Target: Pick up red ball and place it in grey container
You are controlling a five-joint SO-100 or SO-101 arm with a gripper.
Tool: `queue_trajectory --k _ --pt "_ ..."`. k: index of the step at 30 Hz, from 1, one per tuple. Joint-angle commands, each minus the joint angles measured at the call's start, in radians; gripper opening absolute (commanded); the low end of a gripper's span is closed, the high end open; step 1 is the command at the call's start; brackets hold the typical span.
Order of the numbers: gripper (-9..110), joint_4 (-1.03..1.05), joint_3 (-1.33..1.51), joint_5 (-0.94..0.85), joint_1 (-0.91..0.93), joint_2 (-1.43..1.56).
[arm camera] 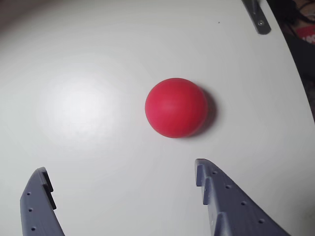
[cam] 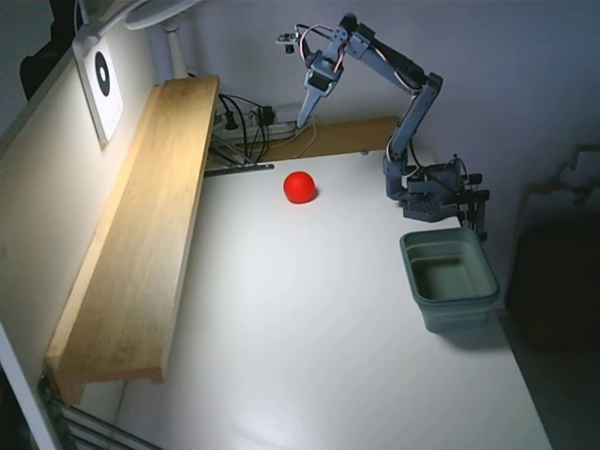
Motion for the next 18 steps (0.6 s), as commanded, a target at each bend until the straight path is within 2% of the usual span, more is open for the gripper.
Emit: queue_trajectory --k 1,18 --pt "38 0.004 0.011 0.003 0.024 0.030" --pt "38 -0.058 -0.112 0.003 0.024 -0.216"
